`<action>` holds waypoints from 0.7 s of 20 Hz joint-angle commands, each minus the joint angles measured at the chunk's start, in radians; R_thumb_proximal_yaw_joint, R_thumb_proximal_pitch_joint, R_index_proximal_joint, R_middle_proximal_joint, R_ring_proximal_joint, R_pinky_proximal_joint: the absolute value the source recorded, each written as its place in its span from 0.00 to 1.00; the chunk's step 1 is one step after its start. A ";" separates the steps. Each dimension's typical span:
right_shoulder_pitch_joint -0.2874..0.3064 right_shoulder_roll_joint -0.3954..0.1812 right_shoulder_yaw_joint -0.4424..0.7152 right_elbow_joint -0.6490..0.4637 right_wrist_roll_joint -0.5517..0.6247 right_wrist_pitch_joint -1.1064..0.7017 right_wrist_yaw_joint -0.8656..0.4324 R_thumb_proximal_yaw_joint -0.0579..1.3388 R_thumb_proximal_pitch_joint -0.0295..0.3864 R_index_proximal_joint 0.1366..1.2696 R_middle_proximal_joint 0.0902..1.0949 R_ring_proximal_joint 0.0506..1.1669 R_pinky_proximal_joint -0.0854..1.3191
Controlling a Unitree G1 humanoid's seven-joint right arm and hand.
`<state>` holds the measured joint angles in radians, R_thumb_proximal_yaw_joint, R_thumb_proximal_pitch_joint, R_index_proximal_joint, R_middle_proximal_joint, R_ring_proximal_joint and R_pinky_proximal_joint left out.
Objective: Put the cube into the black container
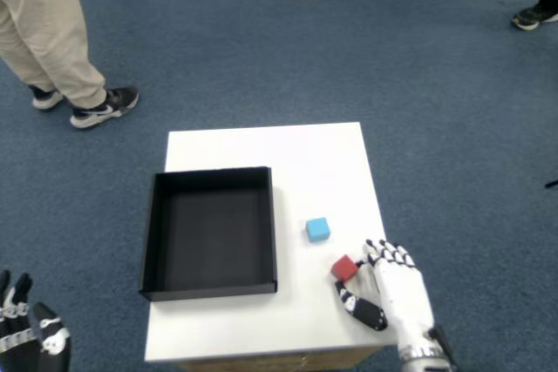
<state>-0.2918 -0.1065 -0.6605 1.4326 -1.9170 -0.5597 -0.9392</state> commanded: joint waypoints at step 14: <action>-0.022 0.017 0.001 -0.019 -0.048 -0.018 -0.054 0.50 0.13 0.50 0.11 0.11 0.06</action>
<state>-0.2882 -0.0815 -0.6564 1.4329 -1.9581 -0.5598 -0.9643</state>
